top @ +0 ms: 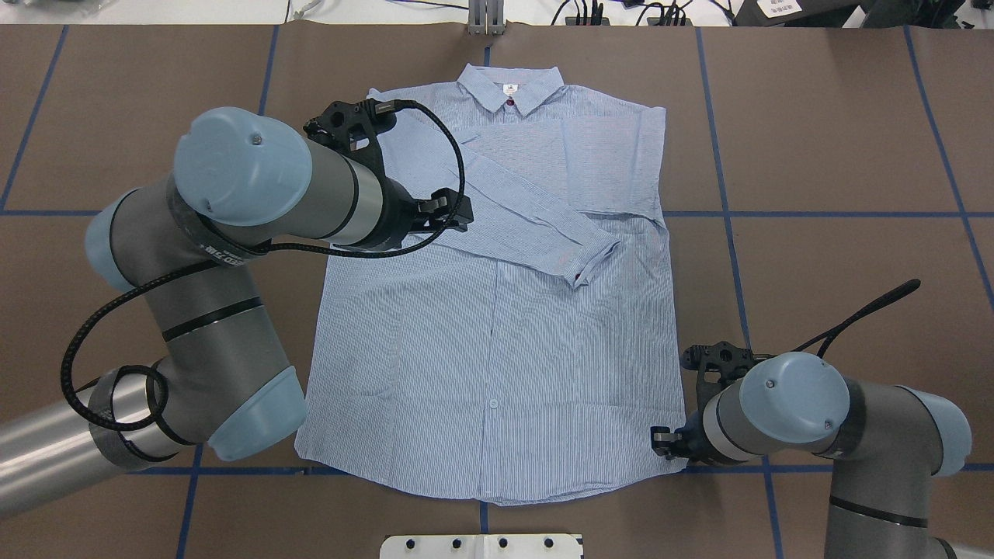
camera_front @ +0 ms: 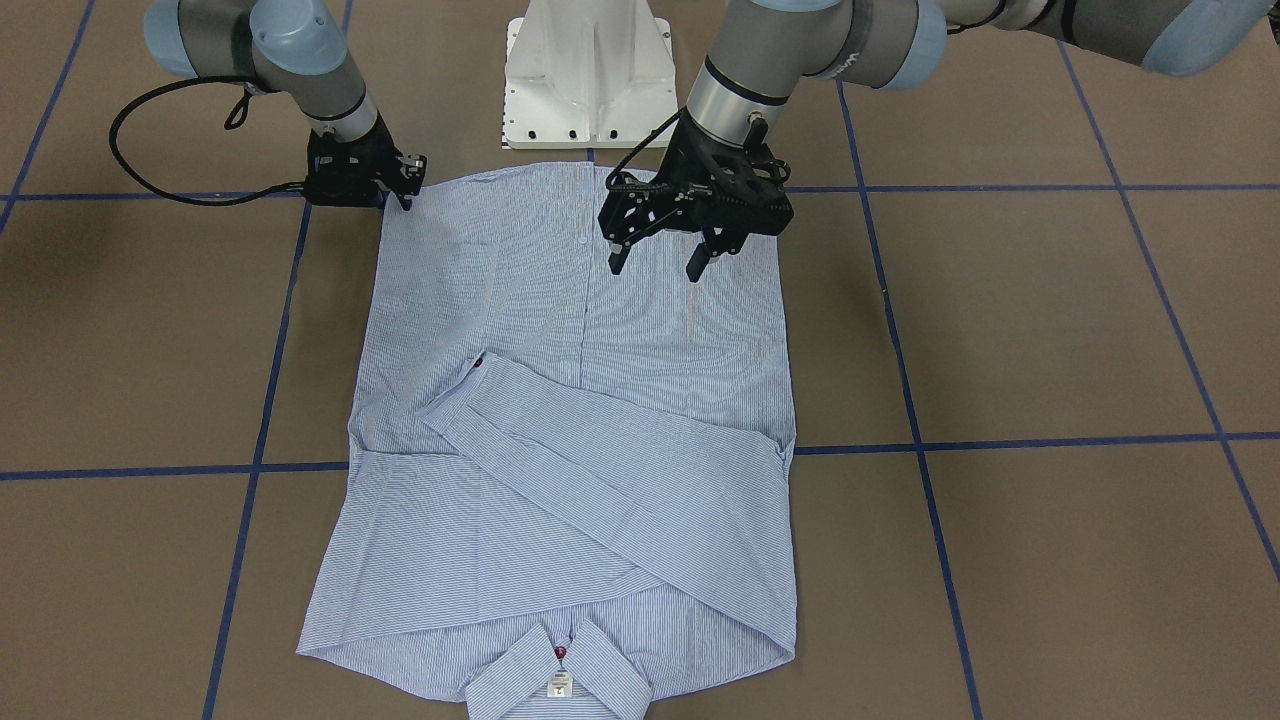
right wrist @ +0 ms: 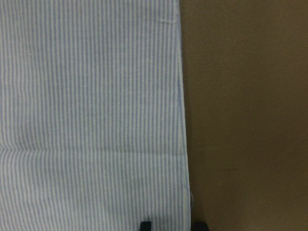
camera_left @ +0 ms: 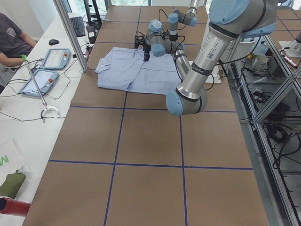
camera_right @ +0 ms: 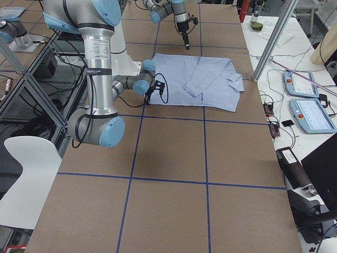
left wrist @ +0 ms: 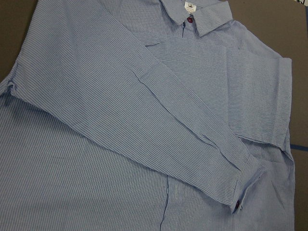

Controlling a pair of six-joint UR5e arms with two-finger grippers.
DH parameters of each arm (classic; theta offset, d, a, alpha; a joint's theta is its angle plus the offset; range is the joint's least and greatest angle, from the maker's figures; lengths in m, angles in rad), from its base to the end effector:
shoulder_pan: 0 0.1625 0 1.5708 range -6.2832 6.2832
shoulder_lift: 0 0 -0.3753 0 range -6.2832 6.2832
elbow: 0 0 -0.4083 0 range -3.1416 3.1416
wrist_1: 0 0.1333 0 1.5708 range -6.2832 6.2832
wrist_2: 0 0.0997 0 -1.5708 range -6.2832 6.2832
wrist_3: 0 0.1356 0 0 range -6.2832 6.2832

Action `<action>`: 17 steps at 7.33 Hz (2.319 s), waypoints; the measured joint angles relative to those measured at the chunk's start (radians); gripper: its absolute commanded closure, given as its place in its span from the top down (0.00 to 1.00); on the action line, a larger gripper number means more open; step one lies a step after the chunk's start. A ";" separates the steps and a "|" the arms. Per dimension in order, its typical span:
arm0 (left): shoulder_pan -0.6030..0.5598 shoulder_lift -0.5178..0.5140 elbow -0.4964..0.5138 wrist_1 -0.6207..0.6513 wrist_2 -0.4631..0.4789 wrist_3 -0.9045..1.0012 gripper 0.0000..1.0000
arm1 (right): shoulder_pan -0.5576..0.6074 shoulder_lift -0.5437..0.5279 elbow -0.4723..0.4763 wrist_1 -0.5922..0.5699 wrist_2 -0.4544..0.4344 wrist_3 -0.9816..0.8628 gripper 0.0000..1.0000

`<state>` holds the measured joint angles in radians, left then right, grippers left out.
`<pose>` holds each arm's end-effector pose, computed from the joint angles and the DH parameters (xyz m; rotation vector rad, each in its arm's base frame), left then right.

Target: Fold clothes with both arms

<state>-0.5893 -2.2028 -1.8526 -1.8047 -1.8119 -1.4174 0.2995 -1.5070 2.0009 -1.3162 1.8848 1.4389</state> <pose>0.4694 -0.4352 0.1052 0.2154 1.1440 -0.2474 -0.4931 -0.2479 0.3701 -0.1333 -0.7886 0.0411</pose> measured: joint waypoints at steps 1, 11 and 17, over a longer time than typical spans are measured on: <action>-0.001 0.000 0.000 0.000 0.000 0.000 0.92 | 0.004 0.000 0.001 0.000 0.010 0.000 0.23; 0.026 0.208 -0.133 0.013 0.001 -0.001 0.91 | 0.044 0.007 0.060 0.003 0.008 0.002 0.00; 0.212 0.392 -0.132 0.028 0.066 -0.005 0.85 | 0.083 0.036 0.082 0.005 0.008 0.002 0.00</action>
<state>-0.3769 -1.8108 -1.9851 -1.7767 -1.7459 -1.4224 0.3824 -1.4708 2.0831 -1.3116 1.8930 1.4404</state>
